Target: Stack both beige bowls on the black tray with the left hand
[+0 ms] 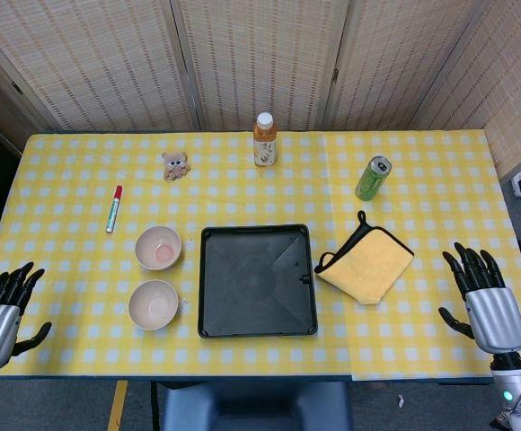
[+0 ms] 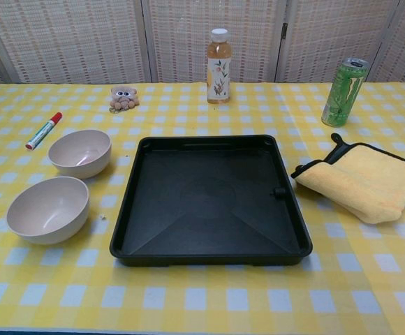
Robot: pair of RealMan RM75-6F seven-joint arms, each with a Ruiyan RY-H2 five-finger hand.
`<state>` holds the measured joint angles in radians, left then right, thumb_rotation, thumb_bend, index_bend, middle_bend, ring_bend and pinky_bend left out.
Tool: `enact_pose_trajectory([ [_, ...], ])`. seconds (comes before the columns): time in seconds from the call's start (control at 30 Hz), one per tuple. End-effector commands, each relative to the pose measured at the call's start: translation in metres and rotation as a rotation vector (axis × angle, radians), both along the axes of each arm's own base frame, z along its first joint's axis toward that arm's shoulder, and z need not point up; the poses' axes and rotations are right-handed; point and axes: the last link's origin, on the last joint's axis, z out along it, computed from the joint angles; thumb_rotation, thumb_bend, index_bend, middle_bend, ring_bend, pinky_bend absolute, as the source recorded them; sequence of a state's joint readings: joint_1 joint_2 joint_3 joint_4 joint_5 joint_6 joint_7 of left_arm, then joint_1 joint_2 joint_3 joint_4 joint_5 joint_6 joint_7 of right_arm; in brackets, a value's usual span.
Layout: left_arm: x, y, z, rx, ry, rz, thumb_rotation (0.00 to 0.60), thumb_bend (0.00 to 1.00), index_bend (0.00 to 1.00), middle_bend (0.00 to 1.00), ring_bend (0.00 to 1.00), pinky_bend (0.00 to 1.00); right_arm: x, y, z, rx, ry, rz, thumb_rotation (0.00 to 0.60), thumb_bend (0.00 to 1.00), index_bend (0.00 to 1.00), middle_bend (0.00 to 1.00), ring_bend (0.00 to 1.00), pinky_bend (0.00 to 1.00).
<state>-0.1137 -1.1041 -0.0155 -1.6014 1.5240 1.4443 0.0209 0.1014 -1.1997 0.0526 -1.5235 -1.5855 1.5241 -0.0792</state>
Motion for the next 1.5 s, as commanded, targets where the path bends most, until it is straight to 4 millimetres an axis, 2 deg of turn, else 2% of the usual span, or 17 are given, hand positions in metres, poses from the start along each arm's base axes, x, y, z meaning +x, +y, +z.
enact_pose_trajectory([
  [0.03, 0.002, 0.001, -0.002, -0.008, 0.001, -0.006, 0.600, 0.34, 0.00, 0.00, 0.00, 0.00, -0.001, 0.000, 0.001, 0.001, -0.002, -0.005, 0.600, 0.24, 0.00, 0.00, 0.00, 0.00],
  [0.37, 0.014, 0.001, -0.015, -0.075, -0.013, -0.078, 0.600, 0.34, 0.00, 0.00, 0.00, 0.00, -0.001, 0.019, 0.013, -0.049, -0.011, 0.022, 0.600, 0.24, 0.00, 0.00, 0.00, 0.00],
  [0.47, 0.017, 0.000, -0.017, -0.065, -0.024, -0.126, 0.600, 0.34, 0.03, 0.05, 0.00, 0.02, -0.001, 0.019, 0.012, -0.047, -0.009, 0.021, 0.600, 0.24, 0.00, 0.00, 0.00, 0.00],
  [0.5, 0.017, -0.002, -0.018, -0.063, -0.026, -0.138, 0.600, 0.34, 0.07, 0.11, 0.03, 0.08, -0.001, 0.019, 0.012, -0.041, -0.008, 0.017, 0.600, 0.24, 0.00, 0.00, 0.00, 0.00],
  [0.57, 0.020, -0.003, -0.020, -0.030, -0.024, -0.194, 0.600, 0.34, 0.15, 0.23, 0.11, 0.28, 0.001, 0.019, 0.010, -0.030, -0.011, 0.027, 0.600, 0.24, 0.00, 0.00, 0.00, 0.00],
  [0.63, 0.022, -0.006, -0.023, -0.009, -0.040, -0.227, 0.600, 0.34, 0.22, 0.40, 0.27, 0.51, 0.004, 0.019, 0.010, -0.029, -0.009, 0.039, 0.600, 0.24, 0.00, 0.00, 0.00, 0.00],
  [0.73, 0.027, -0.007, -0.022, 0.115, -0.065, -0.283, 0.600, 0.34, 0.34, 0.76, 0.60, 0.79, 0.005, 0.019, 0.008, -0.021, -0.011, 0.043, 0.600, 0.24, 0.00, 0.00, 0.00, 0.00],
  [0.8, 0.025, -0.006, -0.023, 0.178, -0.048, -0.287, 0.600, 0.34, 0.38, 0.90, 0.73, 0.91, 0.004, 0.019, 0.009, -0.022, -0.011, 0.036, 0.600, 0.24, 0.00, 0.00, 0.00, 0.00],
  [0.87, 0.024, -0.004, -0.026, 0.190, -0.075, -0.275, 0.600, 0.34, 0.40, 0.97, 0.81, 0.97, 0.005, 0.020, 0.011, -0.031, -0.024, 0.034, 0.600, 0.24, 0.00, 0.00, 0.00, 0.00],
  [0.97, 0.025, -0.005, -0.033, 0.123, -0.160, -0.257, 0.600, 0.34, 0.41, 1.00, 0.91, 1.00, 0.006, 0.021, 0.013, -0.048, -0.026, 0.038, 0.600, 0.24, 0.00, 0.00, 0.00, 0.00],
  [1.03, 0.027, -0.006, -0.036, 0.083, -0.168, -0.248, 0.600, 0.34, 0.42, 1.00, 0.94, 1.00, 0.007, 0.021, 0.012, -0.043, -0.025, 0.041, 0.600, 0.24, 0.00, 0.00, 0.00, 0.00],
  [1.2, 0.036, -0.011, -0.051, 0.015, -0.157, -0.226, 0.600, 0.34, 0.48, 1.00, 0.96, 1.00, 0.007, 0.022, 0.010, -0.030, -0.019, 0.043, 0.600, 0.24, 0.00, 0.00, 0.00, 0.00],
  [1.5, 0.053, -0.014, -0.072, -0.130, -0.161, -0.193, 0.600, 0.34, 0.49, 1.00, 0.97, 1.00, 0.008, 0.022, 0.006, -0.016, -0.010, 0.049, 0.600, 0.24, 0.00, 0.00, 0.00, 0.00],
])
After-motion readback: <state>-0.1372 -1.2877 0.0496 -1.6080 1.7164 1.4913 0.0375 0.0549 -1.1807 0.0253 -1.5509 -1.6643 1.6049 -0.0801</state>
